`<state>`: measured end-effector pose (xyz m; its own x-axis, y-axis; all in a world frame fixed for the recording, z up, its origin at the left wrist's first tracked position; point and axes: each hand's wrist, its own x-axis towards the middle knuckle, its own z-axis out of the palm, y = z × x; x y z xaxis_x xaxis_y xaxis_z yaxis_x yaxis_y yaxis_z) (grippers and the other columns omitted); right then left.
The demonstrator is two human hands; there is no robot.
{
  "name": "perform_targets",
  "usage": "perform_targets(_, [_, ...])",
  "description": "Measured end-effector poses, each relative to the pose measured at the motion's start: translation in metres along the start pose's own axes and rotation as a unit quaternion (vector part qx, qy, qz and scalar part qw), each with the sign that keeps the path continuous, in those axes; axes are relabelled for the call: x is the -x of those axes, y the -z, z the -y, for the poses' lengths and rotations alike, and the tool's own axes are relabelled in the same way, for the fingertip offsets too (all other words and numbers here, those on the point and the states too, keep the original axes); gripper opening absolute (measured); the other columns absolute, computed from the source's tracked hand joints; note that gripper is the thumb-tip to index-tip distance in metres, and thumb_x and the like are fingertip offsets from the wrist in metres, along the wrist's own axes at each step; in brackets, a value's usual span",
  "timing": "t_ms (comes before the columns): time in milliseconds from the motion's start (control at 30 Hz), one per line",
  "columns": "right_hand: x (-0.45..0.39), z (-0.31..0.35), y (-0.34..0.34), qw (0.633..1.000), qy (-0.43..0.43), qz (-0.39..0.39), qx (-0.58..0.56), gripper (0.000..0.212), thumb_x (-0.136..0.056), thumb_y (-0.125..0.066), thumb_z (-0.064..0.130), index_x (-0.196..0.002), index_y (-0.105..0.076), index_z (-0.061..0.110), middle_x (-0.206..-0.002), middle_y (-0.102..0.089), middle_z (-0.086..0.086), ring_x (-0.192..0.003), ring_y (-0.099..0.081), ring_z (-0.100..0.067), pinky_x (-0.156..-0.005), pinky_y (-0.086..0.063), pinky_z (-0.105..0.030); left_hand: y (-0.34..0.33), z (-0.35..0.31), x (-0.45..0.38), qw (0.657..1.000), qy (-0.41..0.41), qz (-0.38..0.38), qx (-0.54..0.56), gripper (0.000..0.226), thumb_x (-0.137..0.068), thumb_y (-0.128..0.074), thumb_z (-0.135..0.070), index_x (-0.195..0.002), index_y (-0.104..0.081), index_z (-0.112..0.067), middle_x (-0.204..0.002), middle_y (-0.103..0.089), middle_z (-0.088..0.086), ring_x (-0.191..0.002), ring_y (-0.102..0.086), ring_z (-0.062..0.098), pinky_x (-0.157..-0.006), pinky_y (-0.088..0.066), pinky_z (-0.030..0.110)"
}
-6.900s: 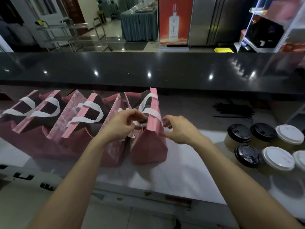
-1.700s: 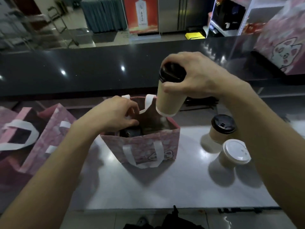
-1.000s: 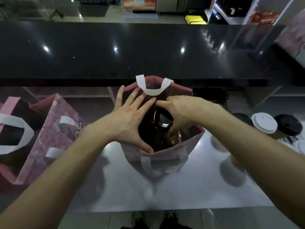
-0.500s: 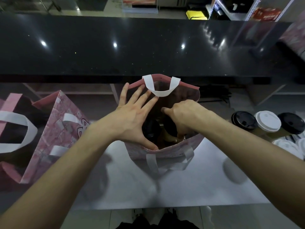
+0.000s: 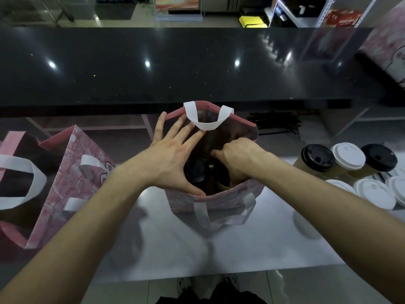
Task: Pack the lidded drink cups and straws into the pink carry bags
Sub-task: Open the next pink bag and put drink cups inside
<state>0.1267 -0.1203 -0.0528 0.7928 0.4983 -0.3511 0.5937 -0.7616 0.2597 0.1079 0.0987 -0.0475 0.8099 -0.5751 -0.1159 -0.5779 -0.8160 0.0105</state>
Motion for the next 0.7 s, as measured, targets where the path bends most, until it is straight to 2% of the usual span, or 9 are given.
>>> perform_targets(133, [0.002,-0.003,-0.001,1.0,-0.005,0.01,-0.021,0.067,-0.094,-0.076,0.039,-0.154,-0.05,0.025,-0.112,-0.071,-0.003,-0.095,-0.069,-0.023,-0.082,-0.059,-0.035,0.002,0.0,0.003,1.0,-0.004,0.0,0.005,0.154,-0.057,-0.045,-0.111,-0.174,0.005,-0.024,-0.182,0.006,0.005,-0.166,0.024,0.027,-0.124,0.024,0.068])
perform_targets(267, [0.013,-0.006,-0.006,1.0,-0.016,0.012,-0.019,0.081,-0.09,-0.079,0.047,-0.161,-0.044,0.029,-0.123,-0.068,-0.004,-0.109,-0.067,-0.025,-0.085,-0.053,-0.034,0.003,-0.008,0.007,0.999,-0.026,-0.004,0.02,0.153,-0.058,-0.045,-0.111,-0.173,0.007,-0.026,-0.183,0.007,0.005,-0.166,0.024,0.023,-0.123,0.027,0.065])
perform_targets(367, [0.023,-0.008,-0.003,1.0,-0.024,0.012,-0.015,0.088,-0.084,-0.082,0.054,-0.16,-0.045,0.029,-0.128,-0.069,-0.004,-0.114,-0.067,-0.026,-0.093,-0.056,-0.037,0.006,-0.018,0.008,0.999,-0.034,0.001,0.02,0.151,-0.059,-0.047,-0.11,-0.173,0.007,-0.028,-0.183,0.007,0.003,-0.166,0.025,0.024,-0.124,0.027,0.065])
perform_targets(433, [0.031,-0.011,0.006,0.999,-0.035,0.001,-0.037,0.09,-0.078,-0.086,0.058,-0.155,-0.049,0.029,-0.127,-0.07,-0.002,-0.112,-0.068,-0.026,-0.094,-0.058,-0.04,0.012,-0.022,0.01,0.999,-0.026,0.001,0.024,0.145,-0.062,-0.05,-0.106,-0.174,0.001,-0.03,-0.183,-0.002,0.002,-0.168,0.018,0.024,-0.125,0.025,0.066])
perform_targets(500, [0.043,-0.013,0.016,0.996,-0.053,-0.018,-0.07,0.085,-0.077,-0.086,0.058,-0.15,-0.053,0.03,-0.129,-0.07,0.0,-0.113,-0.068,-0.025,-0.095,-0.057,-0.041,0.024,-0.023,0.012,0.999,-0.02,-0.009,0.035,0.128,-0.071,-0.058,-0.095,-0.173,-0.015,-0.031,-0.177,-0.025,0.0,-0.169,-0.001,0.023,-0.128,0.019,0.064])
perform_targets(533, [0.051,-0.015,0.021,0.994,-0.061,-0.027,-0.092,0.08,-0.08,-0.085,0.056,-0.149,-0.053,0.031,-0.13,-0.069,0.001,-0.115,-0.067,-0.025,-0.095,-0.057,-0.041,0.03,-0.024,0.013,0.999,-0.021,-0.019,0.041,0.114,-0.079,-0.065,-0.086,-0.171,-0.025,-0.032,-0.171,-0.039,-0.002,-0.166,-0.017,0.022,-0.131,0.011,0.062])
perform_targets(600, [0.068,-0.021,0.029,0.984,-0.084,-0.037,-0.156,0.071,-0.085,-0.082,0.052,-0.147,-0.055,0.033,-0.128,-0.07,0.004,-0.113,-0.067,-0.024,-0.092,-0.058,-0.042,0.041,-0.026,0.013,0.997,-0.027,-0.043,0.053,0.088,-0.088,-0.074,-0.068,-0.163,-0.043,-0.034,-0.151,-0.062,-0.006,-0.149,-0.049,0.019,-0.132,-0.02,0.053])
perform_targets(667, [0.087,-0.03,0.036,0.972,-0.107,-0.054,-0.202,0.062,-0.087,-0.08,0.053,-0.143,-0.059,0.034,-0.12,-0.071,0.006,-0.107,-0.068,-0.022,-0.089,-0.059,-0.043,0.052,-0.034,0.012,0.997,-0.02,-0.053,0.057,0.072,-0.091,-0.076,-0.063,-0.154,-0.053,-0.036,-0.139,-0.07,-0.01,-0.132,-0.063,0.016,-0.112,-0.049,0.043])
perform_targets(700, [0.097,-0.035,0.038,0.968,-0.117,-0.068,-0.213,0.061,-0.089,-0.079,0.055,-0.143,-0.06,0.035,-0.119,-0.072,0.006,-0.107,-0.067,-0.022,-0.089,-0.059,-0.044,0.058,-0.041,0.011,0.997,-0.014,-0.055,0.052,0.068,-0.092,-0.075,-0.063,-0.151,-0.056,-0.036,-0.137,-0.071,-0.012,-0.128,-0.065,0.015,-0.104,-0.055,0.041])
